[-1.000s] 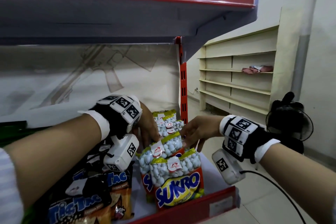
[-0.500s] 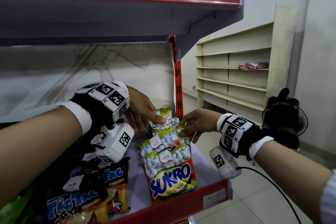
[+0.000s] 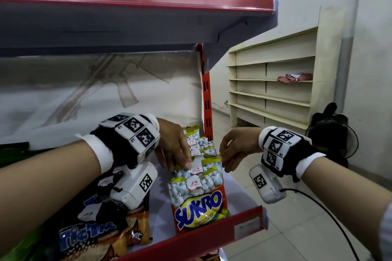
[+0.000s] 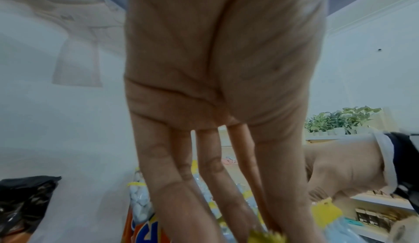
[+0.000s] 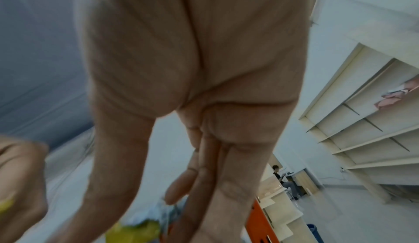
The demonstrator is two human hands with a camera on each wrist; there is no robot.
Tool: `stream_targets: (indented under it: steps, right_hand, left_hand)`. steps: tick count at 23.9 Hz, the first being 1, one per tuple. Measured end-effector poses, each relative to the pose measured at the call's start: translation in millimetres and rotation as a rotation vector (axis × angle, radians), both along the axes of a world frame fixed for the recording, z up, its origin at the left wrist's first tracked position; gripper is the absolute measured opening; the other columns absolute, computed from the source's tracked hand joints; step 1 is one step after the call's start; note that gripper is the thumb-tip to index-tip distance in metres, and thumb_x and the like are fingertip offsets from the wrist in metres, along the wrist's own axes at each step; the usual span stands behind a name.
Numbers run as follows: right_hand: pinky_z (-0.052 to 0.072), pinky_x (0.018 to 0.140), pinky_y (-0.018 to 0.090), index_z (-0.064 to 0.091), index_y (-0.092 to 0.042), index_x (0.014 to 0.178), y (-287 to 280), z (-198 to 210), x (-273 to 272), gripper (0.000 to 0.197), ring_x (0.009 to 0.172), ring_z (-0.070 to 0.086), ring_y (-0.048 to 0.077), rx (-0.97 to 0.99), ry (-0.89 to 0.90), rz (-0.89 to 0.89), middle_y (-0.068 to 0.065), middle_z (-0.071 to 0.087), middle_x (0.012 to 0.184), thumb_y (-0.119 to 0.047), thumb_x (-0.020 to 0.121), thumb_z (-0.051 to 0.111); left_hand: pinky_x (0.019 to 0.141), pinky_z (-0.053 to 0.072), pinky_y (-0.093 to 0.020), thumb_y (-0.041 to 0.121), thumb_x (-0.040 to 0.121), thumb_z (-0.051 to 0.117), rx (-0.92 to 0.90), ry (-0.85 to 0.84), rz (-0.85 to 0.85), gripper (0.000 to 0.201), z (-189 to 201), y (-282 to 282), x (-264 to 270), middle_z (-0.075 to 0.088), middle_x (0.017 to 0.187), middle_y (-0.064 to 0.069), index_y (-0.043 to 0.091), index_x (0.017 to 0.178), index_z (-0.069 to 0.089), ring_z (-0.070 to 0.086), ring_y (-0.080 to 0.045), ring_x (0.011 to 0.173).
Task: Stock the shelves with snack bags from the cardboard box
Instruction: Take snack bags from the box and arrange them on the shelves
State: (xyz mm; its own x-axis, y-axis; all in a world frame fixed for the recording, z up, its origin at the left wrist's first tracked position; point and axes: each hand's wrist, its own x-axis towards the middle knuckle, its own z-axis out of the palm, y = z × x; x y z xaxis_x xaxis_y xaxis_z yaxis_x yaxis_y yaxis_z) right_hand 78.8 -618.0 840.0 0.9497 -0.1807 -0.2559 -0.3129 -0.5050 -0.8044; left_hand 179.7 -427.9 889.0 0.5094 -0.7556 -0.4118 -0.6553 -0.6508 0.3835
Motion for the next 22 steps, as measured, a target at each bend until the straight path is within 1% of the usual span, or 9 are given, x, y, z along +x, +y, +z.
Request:
stream_targets:
  steps: [5, 8, 11, 14, 16, 17, 18, 20, 22]
  right_hand:
    - [0.059, 0.057, 0.027, 0.056, -0.002, 0.097, 10.6, -4.8, 3.7, 0.018, 0.064, 0.069, 0.022, -0.108, -0.015, 0.022, 0.026, 0.067, 0.099, 0.009, 0.084, 0.061]
    - [0.057, 0.052, 0.024, 0.056, 0.000, 0.101, 8.4, -1.1, 3.4, 0.020, 0.056, 0.069, 0.018, -0.069, -0.069, 0.018, 0.018, 0.068, 0.088, 0.013, 0.086, 0.055]
    - [0.059, 0.054, 0.027, 0.057, -0.001, 0.097, 8.0, -1.6, 4.9, 0.020, 0.066, 0.069, 0.025, -0.057, -0.127, -0.050, 0.021, 0.068, 0.094, 0.014, 0.085, 0.055]
    - [0.060, 0.061, 0.028, 0.060, -0.007, 0.093, 7.0, 0.4, 2.1, 0.012, 0.079, 0.069, 0.027, -0.096, -0.133, -0.078, 0.019, 0.069, 0.100, 0.003, 0.088, 0.059]
    - [0.060, 0.065, 0.030, 0.061, -0.009, 0.094, 4.8, 6.9, -5.4, 0.004, 0.074, 0.070, 0.021, -0.110, -0.172, -0.088, 0.013, 0.069, 0.094, -0.009, 0.091, 0.059]
    - [0.060, 0.069, 0.033, 0.061, -0.008, 0.097, 3.8, 9.0, -10.3, 0.011, 0.074, 0.070, 0.022, -0.087, -0.182, -0.080, 0.013, 0.070, 0.093, -0.018, 0.091, 0.060]
    - [0.059, 0.071, 0.036, 0.060, -0.007, 0.100, 2.6, 10.4, -15.9, 0.025, 0.077, 0.071, 0.024, -0.058, -0.167, -0.058, 0.014, 0.070, 0.095, -0.028, 0.088, 0.063]
    - [0.058, 0.073, 0.036, 0.058, -0.010, 0.109, 4.1, 9.0, -26.9, 0.050, 0.084, 0.072, 0.029, -0.050, -0.067, 0.023, 0.015, 0.071, 0.102, -0.041, 0.073, 0.071]
    - [0.058, 0.072, 0.033, 0.055, -0.016, 0.111, 13.7, 0.3, -33.9, 0.051, 0.085, 0.072, 0.029, -0.073, 0.016, 0.109, 0.014, 0.070, 0.106, -0.033, 0.069, 0.078]
  left_hand:
    - [0.051, 0.055, -0.021, 0.009, 0.078, 0.076, -0.058, -0.039, 0.029, 0.012, -7.9, -4.7, -5.0, 0.070, 0.082, -0.009, 0.015, 0.070, 0.070, 0.065, -0.017, 0.060]
    - [0.056, 0.059, -0.023, 0.008, 0.077, 0.076, -0.144, -0.072, 0.076, 0.009, -10.8, -9.3, -1.7, 0.069, 0.074, -0.008, 0.011, 0.071, 0.070, 0.064, -0.019, 0.064]
    - [0.052, 0.058, -0.023, 0.010, 0.076, 0.078, -0.169, -0.084, 0.117, 0.012, -13.1, -11.1, -2.1, 0.067, 0.059, -0.002, 0.011, 0.069, 0.069, 0.064, -0.016, 0.054]
    - [0.056, 0.058, -0.024, 0.029, 0.075, 0.078, -0.138, -0.089, 0.126, 0.023, -7.6, -8.0, -7.7, 0.068, 0.070, -0.004, 0.010, 0.078, 0.066, 0.067, -0.014, 0.056]
    - [0.063, 0.060, -0.027, 0.050, 0.066, 0.075, -0.109, -0.126, 0.114, 0.052, 3.7, -1.1, -10.1, 0.071, 0.083, -0.007, 0.006, 0.091, 0.063, 0.070, -0.016, 0.067]
    - [0.066, 0.060, -0.029, 0.058, 0.057, 0.073, -0.057, -0.143, 0.092, 0.065, 9.4, 3.9, -12.0, 0.071, 0.087, -0.009, 0.005, 0.095, 0.061, 0.071, -0.016, 0.071]
    - [0.069, 0.059, -0.030, 0.061, 0.051, 0.072, 0.021, -0.146, 0.061, 0.072, 13.5, 8.6, -14.9, 0.072, 0.087, -0.008, 0.005, 0.096, 0.062, 0.071, -0.015, 0.071]
    - [0.071, 0.058, -0.028, 0.059, 0.054, 0.075, 0.213, -0.139, 0.005, 0.069, 14.2, 15.8, -23.3, 0.074, 0.084, -0.005, 0.005, 0.097, 0.067, 0.069, -0.011, 0.067]
    - [0.067, 0.055, -0.022, 0.048, 0.069, 0.076, 0.344, -0.146, -0.021, 0.057, 5.9, 18.7, -33.4, 0.076, 0.090, -0.004, 0.005, 0.106, 0.069, 0.068, -0.008, 0.067]
